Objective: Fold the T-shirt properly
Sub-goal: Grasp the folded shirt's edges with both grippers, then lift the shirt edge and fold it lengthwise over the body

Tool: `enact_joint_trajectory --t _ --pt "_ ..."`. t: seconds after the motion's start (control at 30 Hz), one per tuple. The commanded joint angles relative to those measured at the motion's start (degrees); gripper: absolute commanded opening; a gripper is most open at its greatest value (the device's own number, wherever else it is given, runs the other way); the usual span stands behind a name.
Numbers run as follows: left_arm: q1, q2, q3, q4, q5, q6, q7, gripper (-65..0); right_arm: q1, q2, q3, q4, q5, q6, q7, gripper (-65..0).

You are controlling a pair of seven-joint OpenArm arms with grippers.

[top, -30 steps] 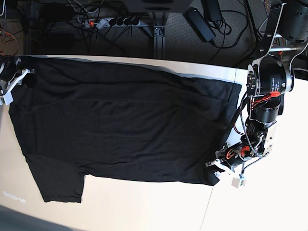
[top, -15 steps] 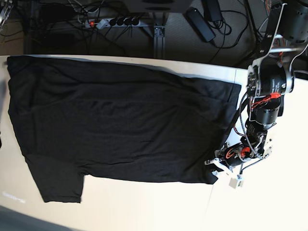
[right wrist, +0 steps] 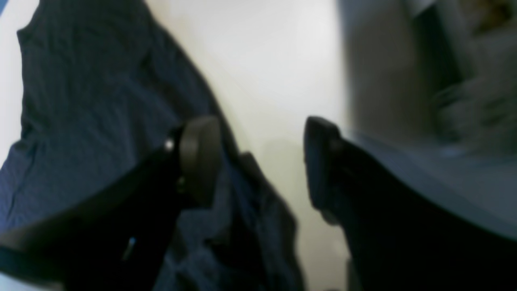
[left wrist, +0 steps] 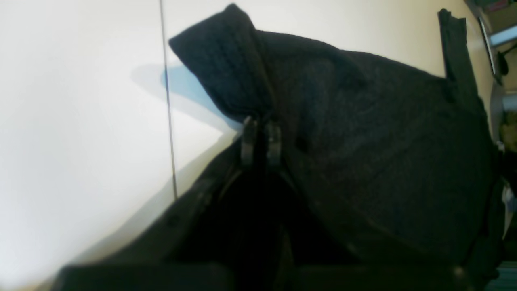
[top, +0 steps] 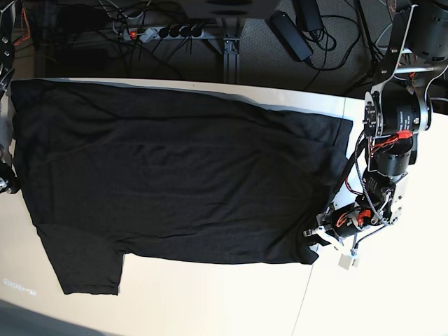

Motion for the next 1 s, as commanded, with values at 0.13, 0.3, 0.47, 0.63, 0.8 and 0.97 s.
enact_joint_trajectory --t 0.13,0.3,0.47,0.63,0.8,0.97 --pt "-0.9 -1.0 0.1 0.2 -0.2 -0.5 1.8 -65.0 1.5 -1.7 0.2 0.7 -0.8 1.9 0.3 -31.3" --pt "-0.9 -1.0 0.1 0.2 -0.3 -0.5 1.8 -65.0 1.6 -5.6 0.2 0.7 -2.3 1.9 2.0 -31.3" --pt "-0.9 -1.0 0.1 0.2 -0.3 -0.5 1.7 -65.0 2.2 -8.6 0.2 0.7 -4.6 3.0 1.9 -31.3" --pt "-0.9 -1.0 0.1 0.2 -0.2 -0.5 0.4 -65.0 2.4 -8.8 0.2 1.1 -7.2 3.1 2.2 -42.5" --pt "-1.3 -1.0 0.1 0.2 -0.3 -0.5 -0.8 -65.0 2.4 -7.9 0.2 4.1 -10.2 3.1 6.9 -65.0" --pt "-2.2 -2.6 0.1 0.5 -5.7 -0.5 1.2 -65.0 2.2 -6.8 0.2 8.9 -9.0 3.8 7.2 -65.0"
